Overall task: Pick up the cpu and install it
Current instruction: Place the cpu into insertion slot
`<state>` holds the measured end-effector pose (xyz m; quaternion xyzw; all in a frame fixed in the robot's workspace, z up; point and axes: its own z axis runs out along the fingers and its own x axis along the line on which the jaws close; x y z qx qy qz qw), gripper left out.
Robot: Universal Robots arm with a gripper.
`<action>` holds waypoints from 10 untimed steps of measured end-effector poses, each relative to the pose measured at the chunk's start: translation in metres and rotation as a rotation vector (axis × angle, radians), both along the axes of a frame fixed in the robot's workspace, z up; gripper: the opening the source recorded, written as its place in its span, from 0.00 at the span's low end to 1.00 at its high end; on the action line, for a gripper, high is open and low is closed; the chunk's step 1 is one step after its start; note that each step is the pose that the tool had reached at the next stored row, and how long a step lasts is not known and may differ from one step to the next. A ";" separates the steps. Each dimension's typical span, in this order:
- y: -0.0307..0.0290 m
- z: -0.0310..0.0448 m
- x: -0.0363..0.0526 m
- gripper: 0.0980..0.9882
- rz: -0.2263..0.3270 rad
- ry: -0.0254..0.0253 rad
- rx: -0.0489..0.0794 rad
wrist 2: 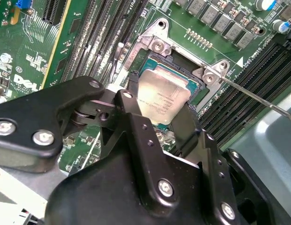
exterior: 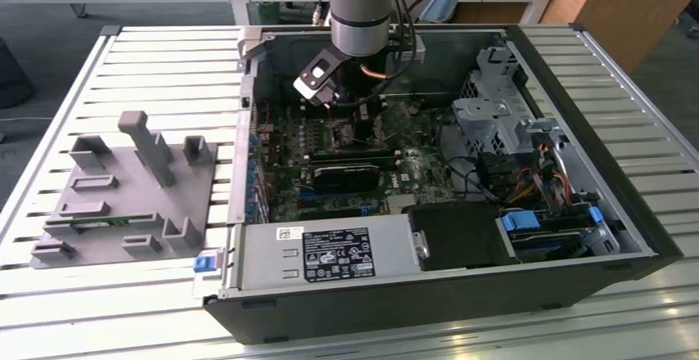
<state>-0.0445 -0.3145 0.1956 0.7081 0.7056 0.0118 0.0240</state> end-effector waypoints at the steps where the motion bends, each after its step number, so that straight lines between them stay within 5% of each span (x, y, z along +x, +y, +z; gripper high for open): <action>1: 0.0000 0.0000 0.0000 0.56 0.000 0.0000 0.000; 10: 0.0047 -0.0003 -0.0002 0.56 -0.010 0.0001 0.000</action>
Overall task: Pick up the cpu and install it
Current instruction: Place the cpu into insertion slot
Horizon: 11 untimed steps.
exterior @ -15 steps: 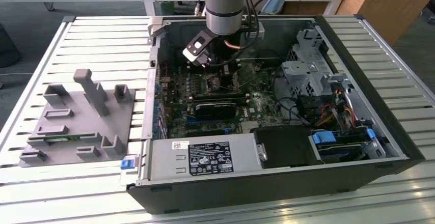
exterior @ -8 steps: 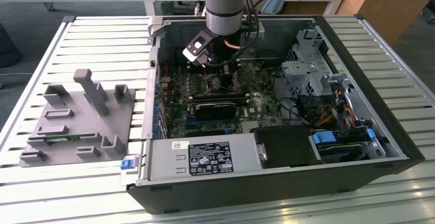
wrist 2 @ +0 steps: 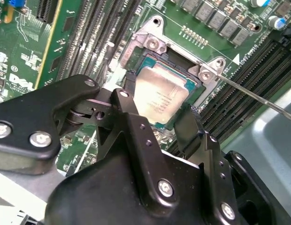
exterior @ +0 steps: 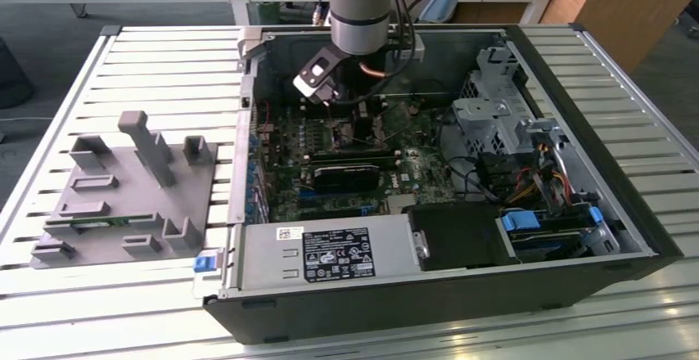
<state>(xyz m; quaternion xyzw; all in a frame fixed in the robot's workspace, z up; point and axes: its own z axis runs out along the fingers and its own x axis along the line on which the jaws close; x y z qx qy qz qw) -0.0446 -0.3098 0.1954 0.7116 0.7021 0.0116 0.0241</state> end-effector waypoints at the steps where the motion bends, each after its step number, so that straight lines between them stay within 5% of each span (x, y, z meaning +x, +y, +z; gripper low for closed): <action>1: 0.0005 -0.0001 0.0000 0.56 -0.003 -0.0001 0.000; 11: 0.0007 0.0054 0.0000 0.56 -0.007 0.0000 0.000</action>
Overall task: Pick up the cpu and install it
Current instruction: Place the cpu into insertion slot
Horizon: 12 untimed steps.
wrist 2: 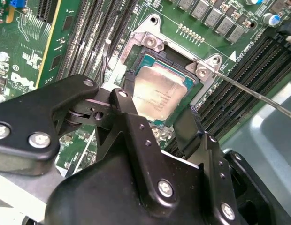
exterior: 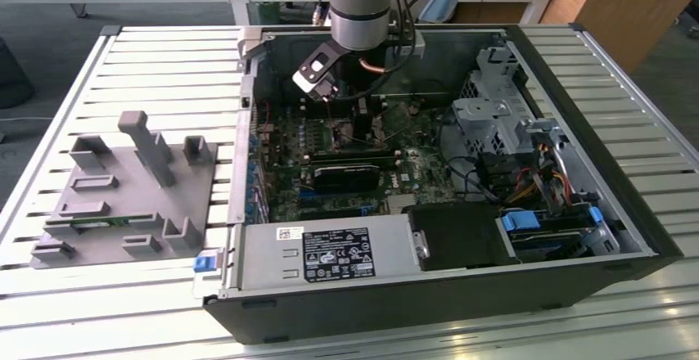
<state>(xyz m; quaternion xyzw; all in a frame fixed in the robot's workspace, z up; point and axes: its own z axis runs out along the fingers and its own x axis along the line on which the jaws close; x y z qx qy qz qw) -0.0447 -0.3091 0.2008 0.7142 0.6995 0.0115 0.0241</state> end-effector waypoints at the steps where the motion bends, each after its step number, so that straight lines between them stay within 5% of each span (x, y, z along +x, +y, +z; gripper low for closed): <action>1: 0.0000 0.0009 0.0000 0.56 0.000 -0.0001 0.000; 12: 0.0000 0.0037 0.0000 0.56 0.000 0.0000 -0.003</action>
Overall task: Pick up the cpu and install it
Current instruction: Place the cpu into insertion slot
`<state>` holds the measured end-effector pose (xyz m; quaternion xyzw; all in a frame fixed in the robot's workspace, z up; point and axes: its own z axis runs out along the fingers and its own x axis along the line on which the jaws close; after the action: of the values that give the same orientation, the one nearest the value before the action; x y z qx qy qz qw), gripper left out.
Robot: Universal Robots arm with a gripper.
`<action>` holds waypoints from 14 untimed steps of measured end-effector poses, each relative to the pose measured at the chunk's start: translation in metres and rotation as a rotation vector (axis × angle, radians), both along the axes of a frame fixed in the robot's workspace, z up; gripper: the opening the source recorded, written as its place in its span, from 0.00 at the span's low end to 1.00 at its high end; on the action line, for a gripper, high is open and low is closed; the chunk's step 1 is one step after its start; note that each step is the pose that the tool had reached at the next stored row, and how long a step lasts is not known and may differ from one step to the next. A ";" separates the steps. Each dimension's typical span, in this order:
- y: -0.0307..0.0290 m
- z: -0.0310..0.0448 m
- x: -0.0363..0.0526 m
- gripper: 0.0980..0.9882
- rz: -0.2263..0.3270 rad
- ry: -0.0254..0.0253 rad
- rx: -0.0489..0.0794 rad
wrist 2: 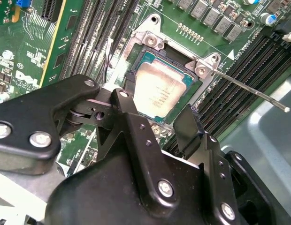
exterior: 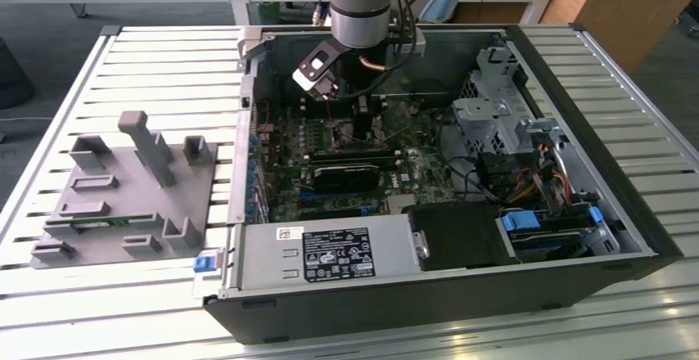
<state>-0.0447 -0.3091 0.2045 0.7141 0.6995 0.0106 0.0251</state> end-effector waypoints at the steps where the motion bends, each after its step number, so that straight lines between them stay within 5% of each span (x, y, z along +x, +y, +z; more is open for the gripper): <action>1: 0.0000 0.0001 0.0000 0.56 0.000 0.0000 -0.001; 12: 0.0001 0.0036 0.0000 0.55 0.000 0.0000 -0.006; 14: 0.0001 0.0041 0.0000 0.41 0.000 0.0000 -0.006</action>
<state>-0.0447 -0.3090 0.2086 0.7141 0.6994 0.0084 0.0274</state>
